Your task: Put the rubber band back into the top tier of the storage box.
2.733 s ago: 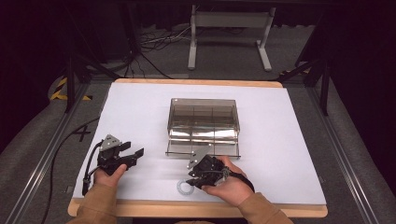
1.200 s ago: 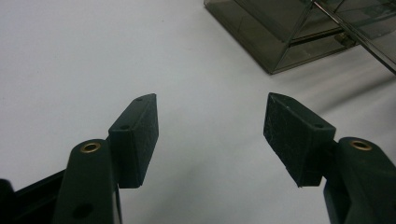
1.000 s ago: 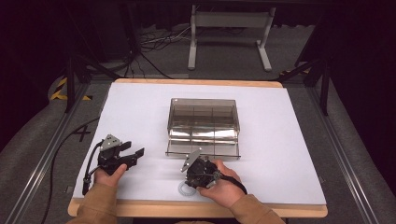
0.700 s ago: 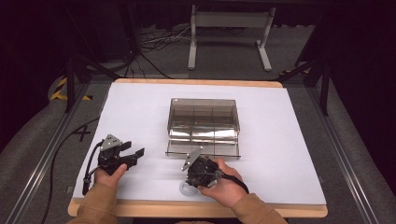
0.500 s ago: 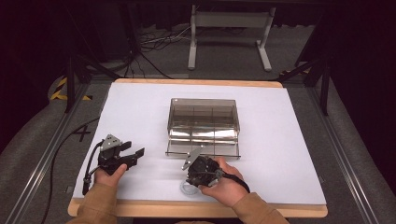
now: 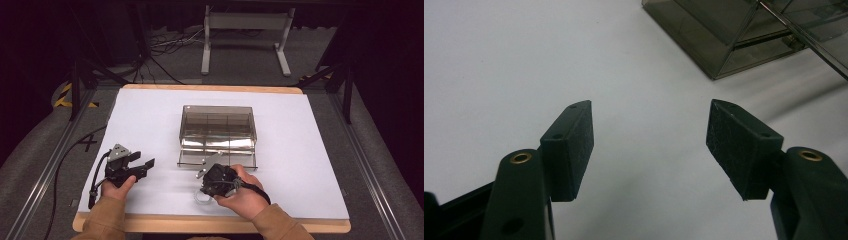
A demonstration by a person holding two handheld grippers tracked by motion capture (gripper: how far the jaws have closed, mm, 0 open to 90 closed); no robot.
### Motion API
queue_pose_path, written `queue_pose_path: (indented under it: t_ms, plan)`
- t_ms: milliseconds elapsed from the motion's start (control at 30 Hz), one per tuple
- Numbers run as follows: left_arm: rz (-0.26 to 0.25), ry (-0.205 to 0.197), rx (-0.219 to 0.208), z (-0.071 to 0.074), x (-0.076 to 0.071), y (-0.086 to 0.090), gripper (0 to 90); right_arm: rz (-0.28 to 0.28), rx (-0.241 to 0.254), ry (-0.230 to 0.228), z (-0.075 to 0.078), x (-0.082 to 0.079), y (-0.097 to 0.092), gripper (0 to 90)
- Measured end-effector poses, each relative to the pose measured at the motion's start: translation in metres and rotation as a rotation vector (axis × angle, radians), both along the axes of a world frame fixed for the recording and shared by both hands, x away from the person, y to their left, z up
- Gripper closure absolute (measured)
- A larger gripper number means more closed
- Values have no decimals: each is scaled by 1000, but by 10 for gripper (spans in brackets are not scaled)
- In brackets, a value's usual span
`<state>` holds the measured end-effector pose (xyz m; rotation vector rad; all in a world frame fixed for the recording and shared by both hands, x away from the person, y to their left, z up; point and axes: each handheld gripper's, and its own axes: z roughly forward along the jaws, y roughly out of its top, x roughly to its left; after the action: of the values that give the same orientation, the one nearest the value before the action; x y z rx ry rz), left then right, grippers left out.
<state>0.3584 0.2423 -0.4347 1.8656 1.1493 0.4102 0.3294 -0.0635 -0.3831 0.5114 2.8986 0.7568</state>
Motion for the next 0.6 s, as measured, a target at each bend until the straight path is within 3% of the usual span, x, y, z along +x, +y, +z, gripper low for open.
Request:
queue_pose_path:
  t_ms: [600]
  plan:
    - [-7,0,-5,0,3,-3,363,-19,16,-31,21,-1,-6,836]
